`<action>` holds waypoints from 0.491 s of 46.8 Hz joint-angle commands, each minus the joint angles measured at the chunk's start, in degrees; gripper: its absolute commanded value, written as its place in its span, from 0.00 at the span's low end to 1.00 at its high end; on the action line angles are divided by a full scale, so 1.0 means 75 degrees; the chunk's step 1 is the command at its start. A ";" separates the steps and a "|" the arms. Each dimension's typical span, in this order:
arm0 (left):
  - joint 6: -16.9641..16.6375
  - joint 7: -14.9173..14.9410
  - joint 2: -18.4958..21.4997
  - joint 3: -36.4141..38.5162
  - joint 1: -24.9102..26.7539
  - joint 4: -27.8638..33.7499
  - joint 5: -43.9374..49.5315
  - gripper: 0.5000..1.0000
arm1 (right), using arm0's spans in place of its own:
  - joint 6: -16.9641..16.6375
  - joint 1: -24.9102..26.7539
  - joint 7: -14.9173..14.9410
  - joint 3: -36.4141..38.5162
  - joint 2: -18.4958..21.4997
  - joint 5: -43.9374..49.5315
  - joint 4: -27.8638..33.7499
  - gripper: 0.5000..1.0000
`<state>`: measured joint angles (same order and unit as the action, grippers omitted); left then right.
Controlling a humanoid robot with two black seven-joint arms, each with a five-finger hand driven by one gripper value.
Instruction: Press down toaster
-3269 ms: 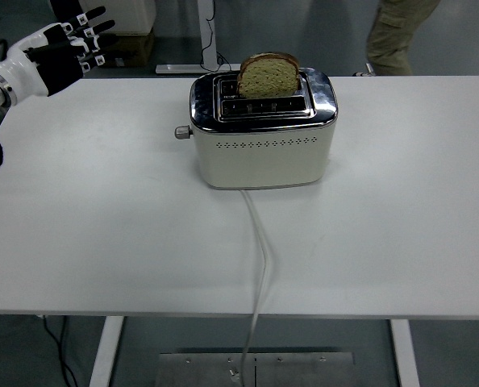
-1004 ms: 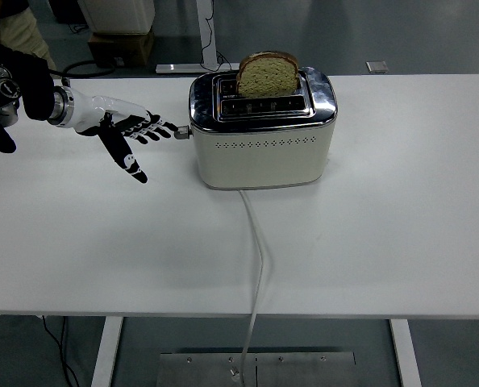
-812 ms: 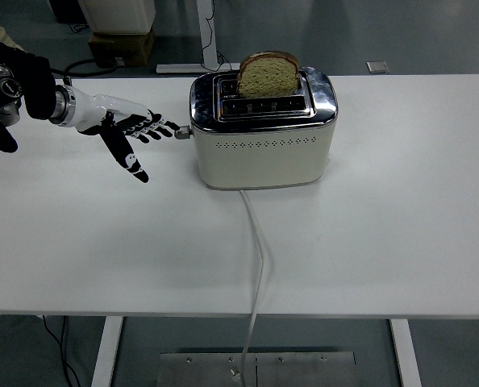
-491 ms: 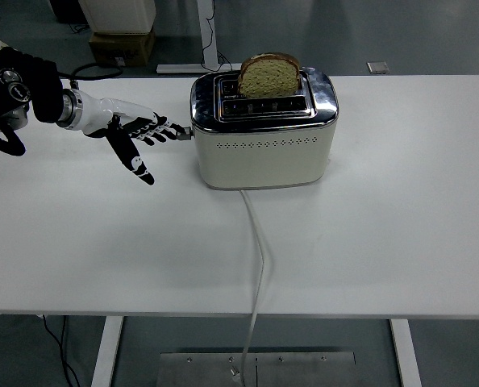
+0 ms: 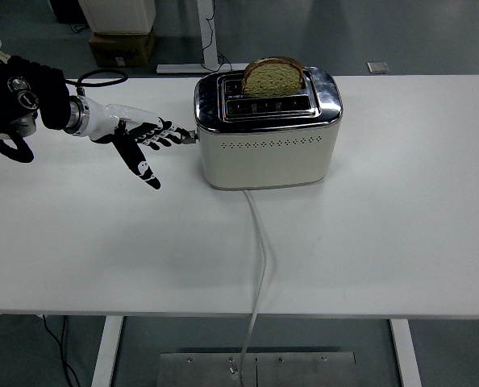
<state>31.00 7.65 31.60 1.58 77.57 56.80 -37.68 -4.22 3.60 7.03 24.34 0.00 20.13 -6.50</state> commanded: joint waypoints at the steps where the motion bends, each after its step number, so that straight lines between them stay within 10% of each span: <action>1: -0.0019 0.0000 -0.0018 -0.0011 -0.0042 -0.0027 -0.0003 1.00 | 0.0000 0.0000 0.0000 0.0000 0.0000 -0.0011 0.0000 1.00; 23: -0.0289 -0.0023 -0.0241 -0.0011 -0.0230 -0.0214 0.0009 1.00 | 0.0000 0.0070 0.0000 0.0000 0.0000 0.0000 0.0000 1.00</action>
<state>29.29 7.47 30.16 1.49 75.90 55.37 -37.66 -4.22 4.13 7.03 24.35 0.00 20.10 -6.50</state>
